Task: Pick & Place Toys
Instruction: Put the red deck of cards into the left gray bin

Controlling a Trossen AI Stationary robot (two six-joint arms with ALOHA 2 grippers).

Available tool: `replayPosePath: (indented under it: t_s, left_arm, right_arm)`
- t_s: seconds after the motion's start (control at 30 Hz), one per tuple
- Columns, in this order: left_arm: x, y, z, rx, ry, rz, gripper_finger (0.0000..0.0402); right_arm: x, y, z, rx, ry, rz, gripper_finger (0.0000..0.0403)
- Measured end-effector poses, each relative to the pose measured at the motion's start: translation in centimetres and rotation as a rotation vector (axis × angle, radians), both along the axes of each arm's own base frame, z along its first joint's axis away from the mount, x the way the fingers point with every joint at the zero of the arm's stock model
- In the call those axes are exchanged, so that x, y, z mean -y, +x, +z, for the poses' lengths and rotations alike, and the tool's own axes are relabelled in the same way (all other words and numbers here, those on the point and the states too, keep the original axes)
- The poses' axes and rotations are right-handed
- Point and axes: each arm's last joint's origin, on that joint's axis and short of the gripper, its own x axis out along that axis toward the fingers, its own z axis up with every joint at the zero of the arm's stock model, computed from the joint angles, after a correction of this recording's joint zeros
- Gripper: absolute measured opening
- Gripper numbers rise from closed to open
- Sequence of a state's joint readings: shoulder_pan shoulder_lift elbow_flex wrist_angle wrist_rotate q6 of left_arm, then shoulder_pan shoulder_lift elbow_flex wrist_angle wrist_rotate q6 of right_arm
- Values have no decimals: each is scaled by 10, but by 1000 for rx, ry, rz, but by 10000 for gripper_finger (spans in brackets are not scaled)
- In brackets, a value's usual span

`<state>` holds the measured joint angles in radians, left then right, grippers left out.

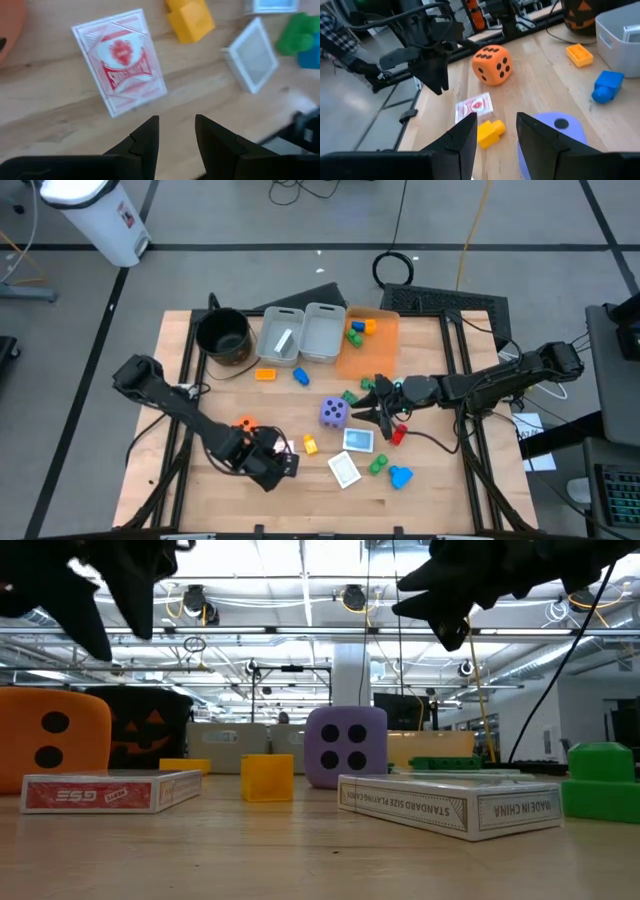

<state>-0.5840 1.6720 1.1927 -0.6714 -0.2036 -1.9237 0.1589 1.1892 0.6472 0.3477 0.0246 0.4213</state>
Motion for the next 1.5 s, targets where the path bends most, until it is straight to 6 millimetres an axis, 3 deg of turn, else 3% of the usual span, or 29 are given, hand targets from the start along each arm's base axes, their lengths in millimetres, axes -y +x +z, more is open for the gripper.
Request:
replayPosePath:
  t_s: [0.33, 0.8, 0.97, 1.5]
  left_arm:
    - [-14, 15, -19, -113, -45, -20, 151]
    - [-23, 18, -18, -127, -52, -43, 315]
    - [-23, 18, -18, -124, -39, -27, 357]
    - [-25, 21, -17, -67, -6, 52, 377]
  right_arm:
    - [0, 0, -1, -15, 1, 0, 132]
    - [0, -1, -3, -29, -4, 1, 132]
    - [0, -1, -3, -26, -20, 5, 132]
    - [0, -1, -3, -29, -21, 5, 132]
